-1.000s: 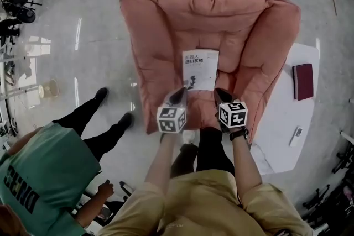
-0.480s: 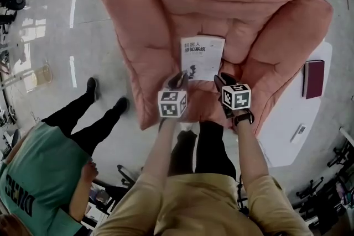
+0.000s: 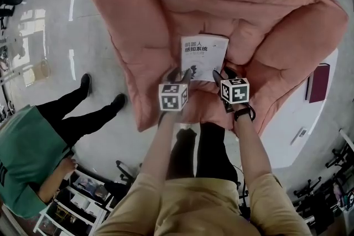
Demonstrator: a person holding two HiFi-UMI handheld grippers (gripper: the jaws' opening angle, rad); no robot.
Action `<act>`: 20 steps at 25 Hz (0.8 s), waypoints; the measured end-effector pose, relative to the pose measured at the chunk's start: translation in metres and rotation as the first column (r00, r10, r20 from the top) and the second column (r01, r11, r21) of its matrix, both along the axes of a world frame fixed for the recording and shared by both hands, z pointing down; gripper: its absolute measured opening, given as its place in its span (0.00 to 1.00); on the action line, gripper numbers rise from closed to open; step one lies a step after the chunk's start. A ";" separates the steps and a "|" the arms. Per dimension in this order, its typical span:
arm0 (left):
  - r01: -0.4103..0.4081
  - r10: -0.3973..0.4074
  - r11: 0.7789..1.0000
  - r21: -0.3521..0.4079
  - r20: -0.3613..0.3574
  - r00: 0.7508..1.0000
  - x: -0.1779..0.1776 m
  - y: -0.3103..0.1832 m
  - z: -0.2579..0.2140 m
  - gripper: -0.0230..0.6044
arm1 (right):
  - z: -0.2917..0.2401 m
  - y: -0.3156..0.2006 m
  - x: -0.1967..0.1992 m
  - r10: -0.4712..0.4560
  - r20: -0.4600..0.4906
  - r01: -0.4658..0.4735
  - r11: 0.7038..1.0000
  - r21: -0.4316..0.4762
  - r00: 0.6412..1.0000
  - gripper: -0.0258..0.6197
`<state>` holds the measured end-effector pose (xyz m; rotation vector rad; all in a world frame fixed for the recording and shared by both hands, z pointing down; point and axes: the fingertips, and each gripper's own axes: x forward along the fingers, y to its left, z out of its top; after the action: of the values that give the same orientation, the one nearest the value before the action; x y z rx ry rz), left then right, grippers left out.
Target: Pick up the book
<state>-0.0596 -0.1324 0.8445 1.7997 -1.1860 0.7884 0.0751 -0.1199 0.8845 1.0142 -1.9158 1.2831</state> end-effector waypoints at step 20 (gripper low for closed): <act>-0.008 0.009 0.999 -0.036 0.028 1.000 0.000 -0.013 0.039 0.41 | 0.039 -0.015 0.005 -0.041 -0.059 0.042 0.999 0.011 0.997 0.40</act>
<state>-0.0599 -0.1452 0.8839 1.7705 -1.1759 0.8372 0.0796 -0.1350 0.9233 1.0021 -1.8926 1.2060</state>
